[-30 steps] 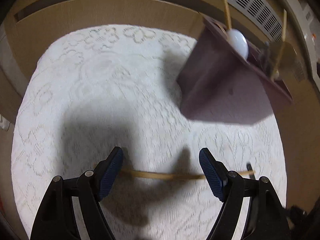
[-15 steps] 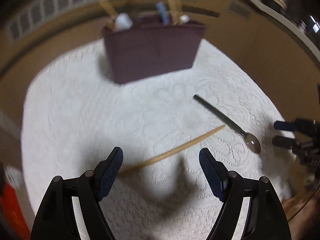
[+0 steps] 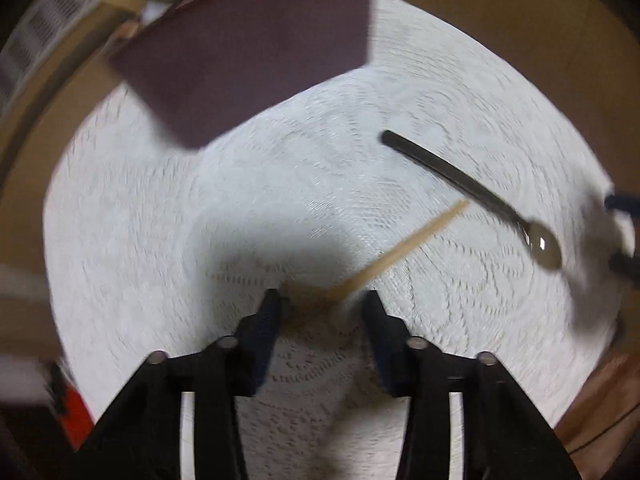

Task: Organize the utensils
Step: 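Grasp and lift the last chopstick with the left tool while the right tool lifts the spoon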

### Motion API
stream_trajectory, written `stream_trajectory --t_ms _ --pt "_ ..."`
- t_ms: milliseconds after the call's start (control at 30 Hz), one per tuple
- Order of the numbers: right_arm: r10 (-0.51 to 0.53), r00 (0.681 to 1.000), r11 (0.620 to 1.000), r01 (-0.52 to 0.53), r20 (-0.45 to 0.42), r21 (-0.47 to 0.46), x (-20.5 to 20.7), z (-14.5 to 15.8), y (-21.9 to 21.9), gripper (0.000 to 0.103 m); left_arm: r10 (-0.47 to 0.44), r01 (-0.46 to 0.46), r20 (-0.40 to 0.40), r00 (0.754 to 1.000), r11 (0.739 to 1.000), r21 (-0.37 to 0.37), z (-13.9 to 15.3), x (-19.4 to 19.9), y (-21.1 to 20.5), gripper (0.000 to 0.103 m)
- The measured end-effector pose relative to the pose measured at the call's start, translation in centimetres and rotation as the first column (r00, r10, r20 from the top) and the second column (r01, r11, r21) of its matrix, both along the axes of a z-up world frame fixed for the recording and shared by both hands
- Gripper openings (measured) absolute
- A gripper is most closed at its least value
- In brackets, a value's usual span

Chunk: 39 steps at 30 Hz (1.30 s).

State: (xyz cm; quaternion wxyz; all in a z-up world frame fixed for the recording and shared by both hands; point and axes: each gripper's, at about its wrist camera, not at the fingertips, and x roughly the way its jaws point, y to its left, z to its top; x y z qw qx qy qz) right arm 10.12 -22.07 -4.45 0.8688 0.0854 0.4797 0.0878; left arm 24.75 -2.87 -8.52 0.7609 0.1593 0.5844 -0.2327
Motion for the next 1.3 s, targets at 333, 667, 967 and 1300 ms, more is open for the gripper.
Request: stream_trajectory --t_ms 333,667,967,1300 --pt "0.003 1.0 1.0 -0.003 -0.004 0.0 0.3 -0.3 0.4 0.063 0.236 -0.231 -0.006 0.972 0.945 -0.231 1.6 -4.0 1.5 0.007" --pt "0.183 0.983 0.978 -0.182 -0.007 -0.098 5.6 -0.4 5.1 0.044 0.332 -0.305 0.061 0.941 0.914 -0.266 1.1 -8.9 3.4 0.007" --pt "0.192 0.975 0.957 -0.211 -0.108 -0.199 11.7 -3.1 9.1 0.012 0.339 -0.317 0.053 0.939 0.916 -0.247 0.6 -9.2 3.0 0.009" --pt "0.193 0.981 0.974 -0.193 -0.012 -0.115 6.7 1.6 7.5 0.011 0.325 -0.307 0.06 0.944 0.929 -0.209 0.4 -7.8 2.1 0.009"
